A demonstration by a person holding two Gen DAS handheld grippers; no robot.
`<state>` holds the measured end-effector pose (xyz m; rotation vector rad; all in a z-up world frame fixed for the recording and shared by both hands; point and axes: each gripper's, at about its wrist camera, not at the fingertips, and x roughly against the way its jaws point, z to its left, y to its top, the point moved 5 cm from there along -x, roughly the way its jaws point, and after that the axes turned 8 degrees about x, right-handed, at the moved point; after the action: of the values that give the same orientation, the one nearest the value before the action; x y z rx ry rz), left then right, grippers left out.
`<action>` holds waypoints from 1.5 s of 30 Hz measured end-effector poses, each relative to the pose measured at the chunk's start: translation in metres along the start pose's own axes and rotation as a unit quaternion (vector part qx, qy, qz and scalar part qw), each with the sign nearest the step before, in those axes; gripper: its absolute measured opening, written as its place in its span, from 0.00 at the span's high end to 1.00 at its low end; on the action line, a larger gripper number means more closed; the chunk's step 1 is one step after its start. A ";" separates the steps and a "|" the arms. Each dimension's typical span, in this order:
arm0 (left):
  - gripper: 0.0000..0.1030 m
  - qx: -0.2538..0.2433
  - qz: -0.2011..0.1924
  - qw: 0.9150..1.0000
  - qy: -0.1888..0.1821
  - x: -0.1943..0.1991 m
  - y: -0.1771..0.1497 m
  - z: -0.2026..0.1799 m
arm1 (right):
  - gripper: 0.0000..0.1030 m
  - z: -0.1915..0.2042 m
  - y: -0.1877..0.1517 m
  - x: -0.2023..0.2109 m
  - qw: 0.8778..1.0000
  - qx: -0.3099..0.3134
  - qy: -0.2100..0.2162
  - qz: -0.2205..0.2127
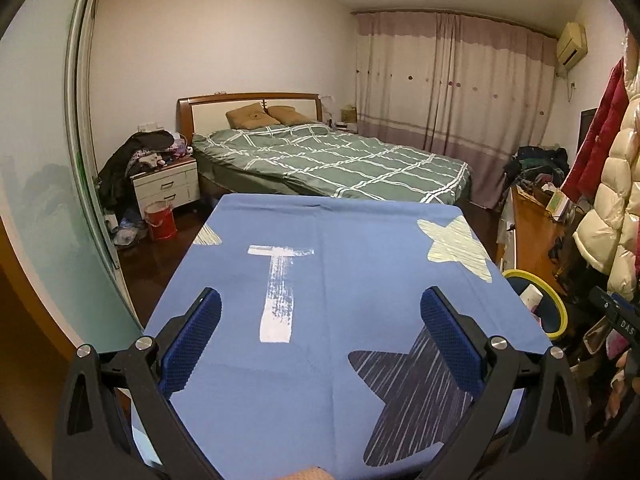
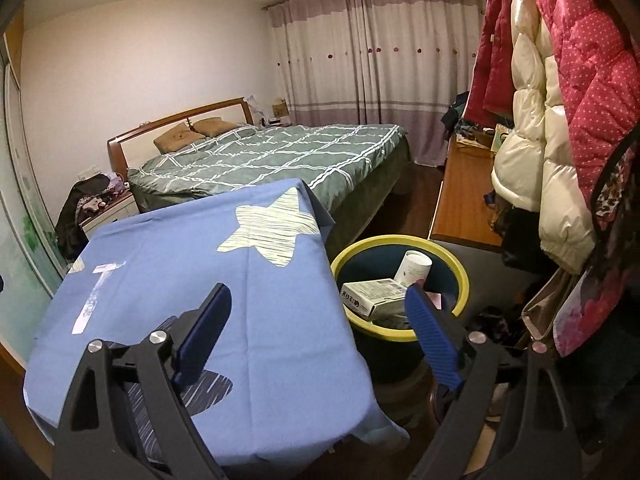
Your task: Collect trash
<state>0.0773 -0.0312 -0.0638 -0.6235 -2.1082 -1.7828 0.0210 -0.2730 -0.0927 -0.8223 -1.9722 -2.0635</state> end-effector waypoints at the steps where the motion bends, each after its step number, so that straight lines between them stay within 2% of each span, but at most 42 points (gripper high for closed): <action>1: 0.05 -0.001 0.001 1.000 0.000 -0.001 0.000 -0.002 | 0.18 0.000 0.000 0.001 1.000 -0.001 0.000 0.000; 5: 0.05 -0.007 0.007 1.000 0.001 -0.005 -0.004 -0.012 | 0.17 0.003 -0.001 0.004 1.000 0.002 0.002 0.000; 45: 0.05 0.001 0.022 1.000 0.003 -0.014 -0.010 -0.011 | 0.15 0.001 -0.001 0.004 1.000 -0.006 0.002 0.000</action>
<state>0.0833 -0.0452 -0.0772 -0.6594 -2.0765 -1.7555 0.0181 -0.2708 -0.0916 -0.8203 -1.9587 -2.0778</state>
